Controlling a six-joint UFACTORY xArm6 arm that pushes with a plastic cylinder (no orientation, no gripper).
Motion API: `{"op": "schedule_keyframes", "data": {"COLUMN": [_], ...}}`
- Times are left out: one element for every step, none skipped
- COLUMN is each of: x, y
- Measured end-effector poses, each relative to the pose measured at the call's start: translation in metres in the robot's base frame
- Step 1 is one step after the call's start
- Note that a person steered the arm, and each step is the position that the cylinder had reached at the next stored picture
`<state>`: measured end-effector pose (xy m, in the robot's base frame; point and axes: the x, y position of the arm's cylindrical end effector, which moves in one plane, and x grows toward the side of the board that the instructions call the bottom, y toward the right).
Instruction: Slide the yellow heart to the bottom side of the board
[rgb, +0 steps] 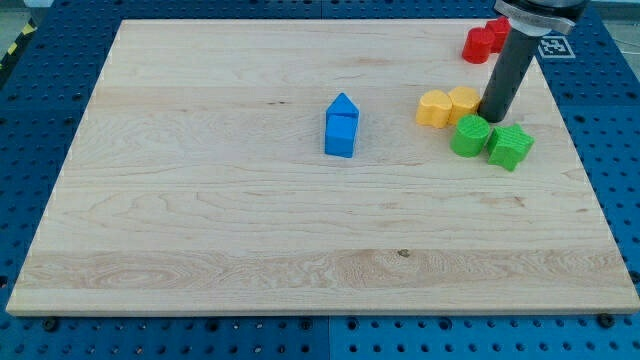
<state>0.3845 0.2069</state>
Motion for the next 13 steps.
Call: {"op": "schedule_keyframes", "data": {"x": [-0.024, -0.028, -0.054, -0.065, -0.065, -0.046, -0.026, -0.019, -0.012, 0.015, 0.004, -0.013, 0.024], "y": [0.0, 0.0, 0.0, -0.013, -0.037, -0.038, -0.051, -0.085, -0.117, -0.118, -0.117, -0.114, -0.114]}}
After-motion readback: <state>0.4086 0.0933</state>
